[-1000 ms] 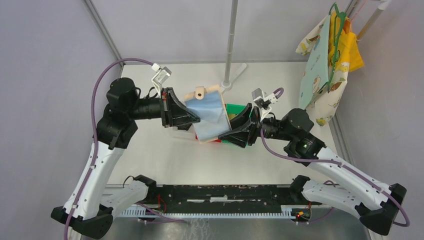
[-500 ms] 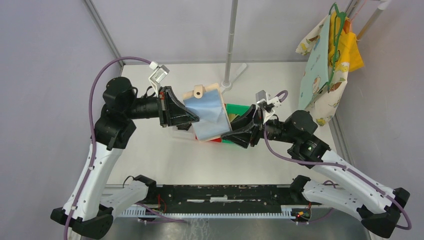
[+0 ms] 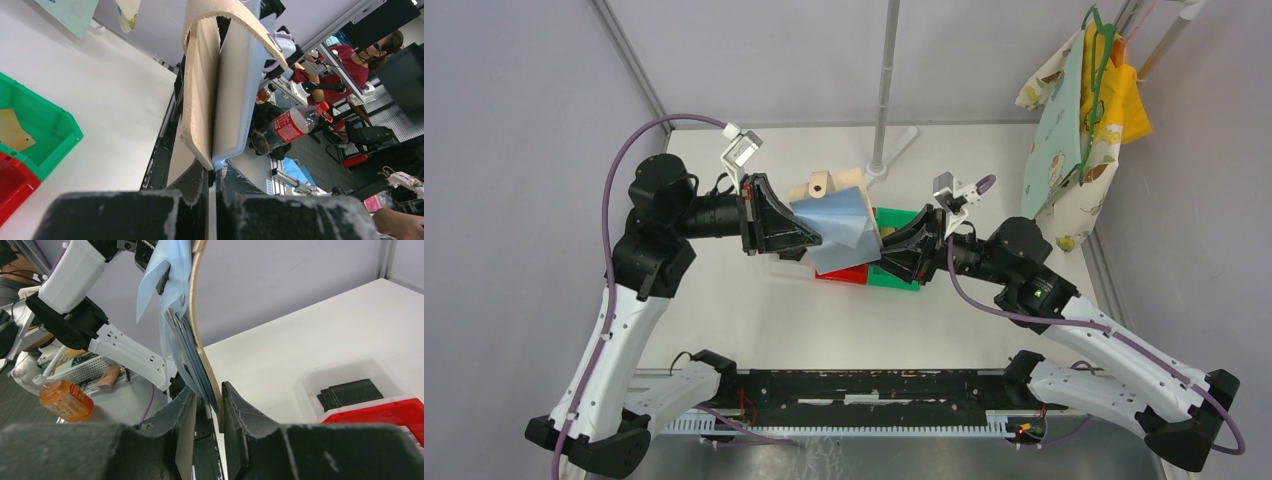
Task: Take the credit cards out of the card holder
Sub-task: Open the card holder.
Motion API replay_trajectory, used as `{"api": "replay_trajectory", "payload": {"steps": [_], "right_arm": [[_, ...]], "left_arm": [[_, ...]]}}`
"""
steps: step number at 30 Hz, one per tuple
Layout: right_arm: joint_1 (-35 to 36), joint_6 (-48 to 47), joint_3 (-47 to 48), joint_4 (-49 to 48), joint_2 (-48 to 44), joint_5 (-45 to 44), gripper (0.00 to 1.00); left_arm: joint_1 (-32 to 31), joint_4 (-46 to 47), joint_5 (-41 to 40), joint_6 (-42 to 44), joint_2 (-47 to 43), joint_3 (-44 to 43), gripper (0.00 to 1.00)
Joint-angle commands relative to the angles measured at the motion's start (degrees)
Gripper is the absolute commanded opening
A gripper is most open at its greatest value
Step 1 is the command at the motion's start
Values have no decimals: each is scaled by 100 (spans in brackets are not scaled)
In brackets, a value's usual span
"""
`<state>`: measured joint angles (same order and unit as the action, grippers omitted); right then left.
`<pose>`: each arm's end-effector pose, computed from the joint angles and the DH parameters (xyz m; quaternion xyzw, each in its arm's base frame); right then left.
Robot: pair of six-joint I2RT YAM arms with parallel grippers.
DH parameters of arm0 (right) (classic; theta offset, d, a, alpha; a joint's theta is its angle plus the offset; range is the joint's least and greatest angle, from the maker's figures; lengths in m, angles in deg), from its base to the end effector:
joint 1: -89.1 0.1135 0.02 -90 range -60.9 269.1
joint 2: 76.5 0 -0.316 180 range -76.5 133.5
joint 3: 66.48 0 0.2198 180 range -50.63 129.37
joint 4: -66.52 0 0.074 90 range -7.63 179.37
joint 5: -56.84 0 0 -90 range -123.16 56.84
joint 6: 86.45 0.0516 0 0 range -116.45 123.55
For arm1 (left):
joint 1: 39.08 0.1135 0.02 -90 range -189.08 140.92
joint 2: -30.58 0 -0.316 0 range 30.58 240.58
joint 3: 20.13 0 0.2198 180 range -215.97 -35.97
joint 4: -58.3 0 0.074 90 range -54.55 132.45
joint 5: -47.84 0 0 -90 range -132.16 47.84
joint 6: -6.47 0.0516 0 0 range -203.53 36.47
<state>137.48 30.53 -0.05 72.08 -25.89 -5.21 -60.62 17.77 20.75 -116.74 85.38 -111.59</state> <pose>0.0806 0.1272 0.4389 -0.2976 0.5768 0.5778 0.4948 0.0868 -0.0836 0.4964 0.2911 0.6562 -0.6064 0.3420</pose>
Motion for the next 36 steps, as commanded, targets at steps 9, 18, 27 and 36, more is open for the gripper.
{"api": "replay_trajectory", "payload": {"steps": [9,18,27,36], "right_arm": [[22,950,295,-1568,404,735,47],[25,1009,508,-1642,626,254,55],[22,1186,551,-1891,735,-77,29],[24,1444,1149,-553,846,-920,0]], "left_arm": [[18,-53,231,231,-126,-217,2],[25,-245,326,388,-132,-67,2],[25,-315,531,417,-110,-23,2],[27,-1645,-349,2296,-105,-808,98]]}}
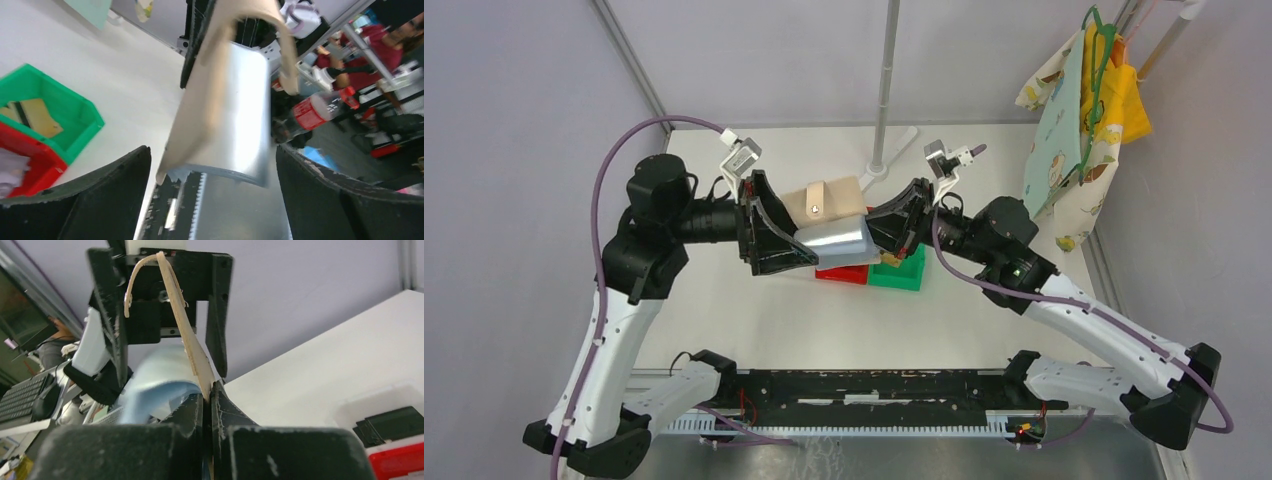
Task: Take the credit cards out of the card holder
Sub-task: Open the card holder.
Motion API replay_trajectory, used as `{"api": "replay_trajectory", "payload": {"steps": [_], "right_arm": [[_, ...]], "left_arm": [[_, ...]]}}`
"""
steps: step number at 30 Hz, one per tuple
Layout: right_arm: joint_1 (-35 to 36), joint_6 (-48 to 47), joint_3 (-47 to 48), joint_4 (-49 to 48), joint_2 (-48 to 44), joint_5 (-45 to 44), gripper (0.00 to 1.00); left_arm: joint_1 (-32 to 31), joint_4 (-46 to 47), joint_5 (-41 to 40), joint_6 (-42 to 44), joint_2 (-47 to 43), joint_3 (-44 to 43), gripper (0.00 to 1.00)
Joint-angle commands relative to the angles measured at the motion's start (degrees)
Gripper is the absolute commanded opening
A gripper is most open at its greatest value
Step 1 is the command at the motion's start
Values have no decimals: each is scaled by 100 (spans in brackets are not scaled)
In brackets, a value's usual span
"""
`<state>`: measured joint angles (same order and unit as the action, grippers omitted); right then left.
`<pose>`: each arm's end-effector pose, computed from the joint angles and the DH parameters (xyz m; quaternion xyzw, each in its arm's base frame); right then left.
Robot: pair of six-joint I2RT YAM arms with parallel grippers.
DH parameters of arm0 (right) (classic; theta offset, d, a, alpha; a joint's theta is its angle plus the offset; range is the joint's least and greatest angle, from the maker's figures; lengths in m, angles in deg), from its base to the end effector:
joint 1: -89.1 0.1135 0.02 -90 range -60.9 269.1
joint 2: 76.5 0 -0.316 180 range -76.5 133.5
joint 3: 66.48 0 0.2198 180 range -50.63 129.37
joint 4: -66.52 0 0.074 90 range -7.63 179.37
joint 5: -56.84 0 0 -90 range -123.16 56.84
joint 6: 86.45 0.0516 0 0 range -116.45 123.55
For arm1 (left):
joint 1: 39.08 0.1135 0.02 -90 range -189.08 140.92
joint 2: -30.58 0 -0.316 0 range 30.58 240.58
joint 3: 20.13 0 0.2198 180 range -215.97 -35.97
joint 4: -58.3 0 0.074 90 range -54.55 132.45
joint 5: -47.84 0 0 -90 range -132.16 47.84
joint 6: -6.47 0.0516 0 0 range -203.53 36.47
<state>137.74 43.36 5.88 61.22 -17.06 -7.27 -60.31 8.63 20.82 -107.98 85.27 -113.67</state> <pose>0.1073 0.1560 0.4724 -0.2249 0.5557 0.6448 0.4742 0.0805 -0.0806 0.4910 0.3143 0.6662 -0.5819 0.3446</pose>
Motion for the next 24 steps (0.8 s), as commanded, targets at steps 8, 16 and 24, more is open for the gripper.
{"api": "replay_trajectory", "payload": {"steps": [8,16,24], "right_arm": [[-4,814,1481,2238,485,-1055,0],[910,-621,3825,5761,1910,-4116,0],[1136,-1646,4564,8040,4010,-6094,0]], "left_arm": [[-10,-703,-1855,4051,-1123,216,100],[-4,6,-2748,4414,-1893,1510,100],[-7,-270,-2986,4191,-1680,1680,100]]}}
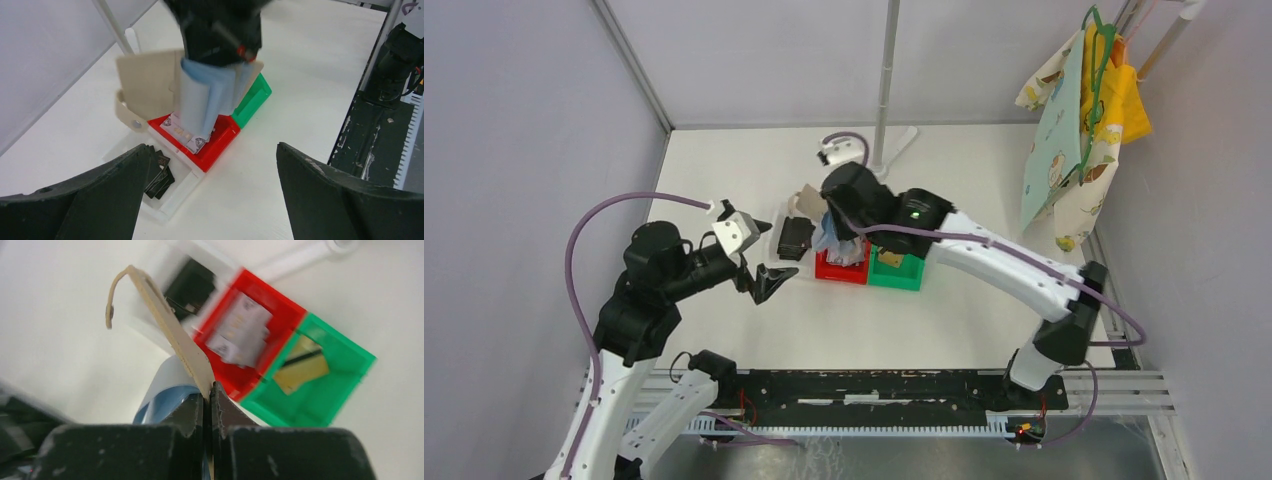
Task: Take the credit cards out of the card holder
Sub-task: Open the card holder.
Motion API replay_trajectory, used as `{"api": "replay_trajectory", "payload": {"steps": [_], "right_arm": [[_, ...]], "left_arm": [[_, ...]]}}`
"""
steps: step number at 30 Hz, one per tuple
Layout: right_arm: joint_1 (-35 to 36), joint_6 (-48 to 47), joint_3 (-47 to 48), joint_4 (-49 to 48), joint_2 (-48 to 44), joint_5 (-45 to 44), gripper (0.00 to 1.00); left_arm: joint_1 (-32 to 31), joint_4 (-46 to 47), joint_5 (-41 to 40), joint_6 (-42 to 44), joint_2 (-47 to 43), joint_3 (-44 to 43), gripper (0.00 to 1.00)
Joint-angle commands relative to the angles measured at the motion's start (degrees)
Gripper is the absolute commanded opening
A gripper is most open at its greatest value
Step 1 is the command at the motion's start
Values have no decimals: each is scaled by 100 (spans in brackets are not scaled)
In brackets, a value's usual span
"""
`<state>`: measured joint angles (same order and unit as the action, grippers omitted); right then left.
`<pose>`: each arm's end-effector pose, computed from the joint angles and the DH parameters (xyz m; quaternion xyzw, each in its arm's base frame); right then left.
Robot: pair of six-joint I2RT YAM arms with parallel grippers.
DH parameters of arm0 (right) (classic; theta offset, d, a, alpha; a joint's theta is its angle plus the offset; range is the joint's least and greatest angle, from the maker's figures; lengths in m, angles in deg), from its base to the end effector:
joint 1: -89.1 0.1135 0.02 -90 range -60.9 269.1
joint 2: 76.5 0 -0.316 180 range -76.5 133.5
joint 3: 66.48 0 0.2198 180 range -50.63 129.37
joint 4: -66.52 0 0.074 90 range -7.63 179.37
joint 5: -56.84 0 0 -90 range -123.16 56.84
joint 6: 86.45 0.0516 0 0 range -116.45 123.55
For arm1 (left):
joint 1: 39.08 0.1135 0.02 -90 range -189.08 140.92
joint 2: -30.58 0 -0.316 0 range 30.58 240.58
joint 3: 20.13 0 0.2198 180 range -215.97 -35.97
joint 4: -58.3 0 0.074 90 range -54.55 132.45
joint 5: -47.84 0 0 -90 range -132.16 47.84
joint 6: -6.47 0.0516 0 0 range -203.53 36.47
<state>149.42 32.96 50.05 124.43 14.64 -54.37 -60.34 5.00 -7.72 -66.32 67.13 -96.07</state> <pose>0.1785 0.2756 0.4580 -0.1444 0.8543 0.2190 0.4488 0.0352 -0.0450 0.4132 0.4201 0.6501 -0.2538 0.5800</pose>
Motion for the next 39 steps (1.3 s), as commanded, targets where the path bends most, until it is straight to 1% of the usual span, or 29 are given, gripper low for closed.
{"api": "replay_trajectory", "payload": {"steps": [1,4,7,9,11,13,18,20,21,23,27,32,34,35,38,39], "right_arm": [[-38,-534,228,1886,1027,-1363,0],[-38,-505,293,1843,1155,-890,0],[-37,-462,511,1824,1261,-558,0],[-58,-285,737,1838,1393,-137,0],[-94,-13,660,1470,1377,683,0],[-99,318,502,1086,1296,1244,0],[-108,878,402,392,1110,1990,0],[-117,1009,438,265,1064,2103,0],[-116,1051,435,186,1036,2335,0],[-117,1171,423,59,951,2480,0],[-119,1435,410,-199,812,2655,0],[-116,1750,408,-405,725,2690,0],[-117,1858,360,-527,693,2647,0],[-116,1912,346,-577,693,2640,0],[-112,1985,416,-634,771,2665,0],[-108,1998,434,-634,795,2665,0]], "left_arm": [[-7,159,22,-102,95,16,100],[-2,403,406,-405,-20,320,100],[-2,538,535,-458,-48,543,100],[-3,772,527,-502,-136,741,100],[-2,983,458,-539,-217,912,100],[-8,1055,380,-465,-255,1012,100],[-10,1100,81,-324,-452,1204,100],[-8,1185,-61,-272,-615,1335,100],[-13,1226,-127,-200,-701,1414,100],[-11,1283,-256,-28,-867,1545,100],[-8,1272,-411,619,-1138,1805,100],[-15,1263,-1195,1236,-1137,1936,100],[-12,1241,-1388,1245,-1052,1905,100],[-11,1199,-1347,1128,-1012,1848,100],[-14,1119,-780,694,-1056,1693,100],[-15,1121,-718,624,-1088,1697,100]]}}
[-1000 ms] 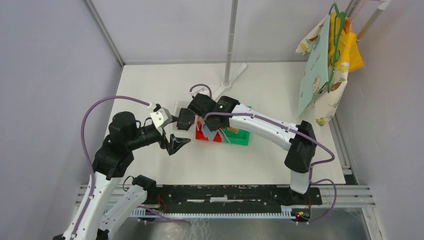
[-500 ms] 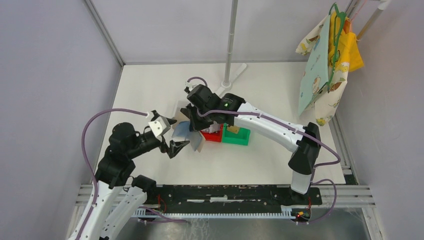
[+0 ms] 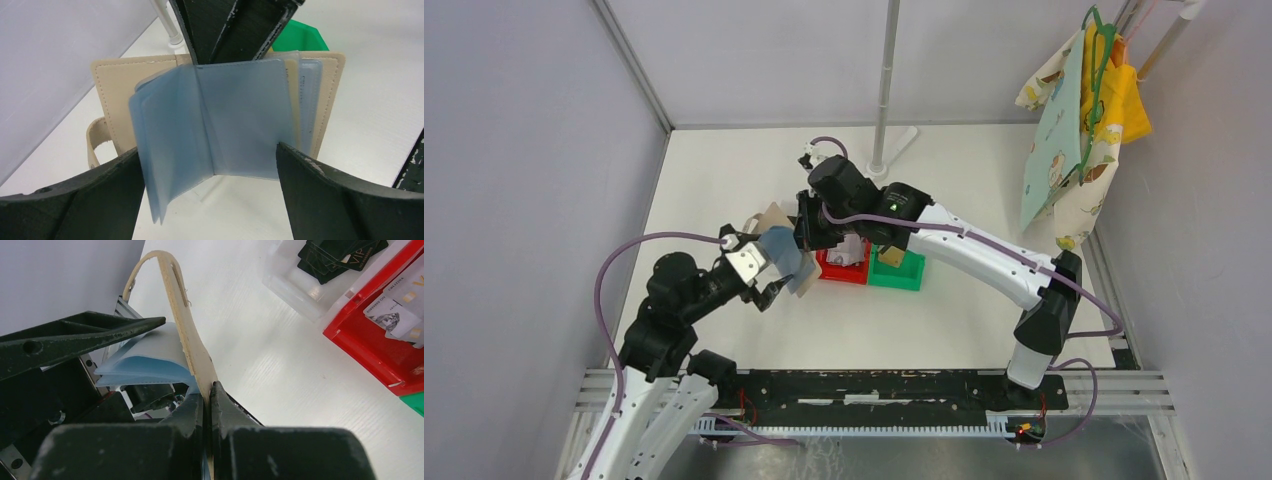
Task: Take the credit cards out of the card holder
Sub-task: Open the card holder.
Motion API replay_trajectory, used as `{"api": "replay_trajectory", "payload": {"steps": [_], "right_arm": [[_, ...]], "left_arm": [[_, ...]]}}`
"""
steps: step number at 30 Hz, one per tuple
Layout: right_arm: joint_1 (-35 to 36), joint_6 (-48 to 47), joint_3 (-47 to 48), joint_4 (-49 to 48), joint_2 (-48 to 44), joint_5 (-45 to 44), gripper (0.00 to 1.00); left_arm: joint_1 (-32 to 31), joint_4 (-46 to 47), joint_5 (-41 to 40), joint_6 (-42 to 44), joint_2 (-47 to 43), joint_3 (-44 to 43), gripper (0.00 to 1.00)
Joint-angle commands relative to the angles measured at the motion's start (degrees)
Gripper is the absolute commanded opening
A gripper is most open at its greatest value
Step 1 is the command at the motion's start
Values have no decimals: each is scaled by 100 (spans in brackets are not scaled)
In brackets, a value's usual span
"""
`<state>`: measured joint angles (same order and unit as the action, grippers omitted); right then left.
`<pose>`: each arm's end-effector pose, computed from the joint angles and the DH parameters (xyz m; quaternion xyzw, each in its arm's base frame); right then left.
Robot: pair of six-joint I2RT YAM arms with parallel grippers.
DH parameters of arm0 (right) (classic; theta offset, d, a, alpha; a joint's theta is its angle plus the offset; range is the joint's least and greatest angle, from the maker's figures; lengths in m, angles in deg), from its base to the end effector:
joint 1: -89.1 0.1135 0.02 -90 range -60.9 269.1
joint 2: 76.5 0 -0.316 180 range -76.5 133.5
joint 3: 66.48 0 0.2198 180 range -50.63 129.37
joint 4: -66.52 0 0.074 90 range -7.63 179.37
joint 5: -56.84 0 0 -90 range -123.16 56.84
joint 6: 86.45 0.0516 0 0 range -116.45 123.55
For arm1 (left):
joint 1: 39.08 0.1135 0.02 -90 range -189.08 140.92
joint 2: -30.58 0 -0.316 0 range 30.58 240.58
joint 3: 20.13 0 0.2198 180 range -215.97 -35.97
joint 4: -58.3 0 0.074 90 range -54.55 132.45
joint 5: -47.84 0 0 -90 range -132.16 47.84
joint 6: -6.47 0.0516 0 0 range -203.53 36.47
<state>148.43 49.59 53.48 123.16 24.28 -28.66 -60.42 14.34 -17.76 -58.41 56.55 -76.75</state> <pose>0.1936 0.3343 0.4198 -0.1209 0.8880 0.3731 0.2401 0.0321 -0.0354 0.3361 0.4228 0.6527 -0.1457 0.6115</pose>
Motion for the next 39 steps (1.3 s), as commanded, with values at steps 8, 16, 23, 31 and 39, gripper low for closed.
{"api": "replay_trajectory", "payload": {"steps": [8,16,23,31,39], "right_arm": [[45,388,-249,-765,-286,42,0],[135,410,-345,-936,-344,6,0],[167,445,-361,-961,-341,-37,0],[97,375,-460,-1004,-508,9,0],[52,326,-728,-1119,-732,183,0]], "left_arm": [[-5,363,496,-753,28,-358,100],[-5,711,623,-1294,304,-488,100],[-7,805,64,-1010,489,-330,100],[-9,168,-601,-81,243,-448,100],[-4,-114,-1412,285,99,-632,100]]}}
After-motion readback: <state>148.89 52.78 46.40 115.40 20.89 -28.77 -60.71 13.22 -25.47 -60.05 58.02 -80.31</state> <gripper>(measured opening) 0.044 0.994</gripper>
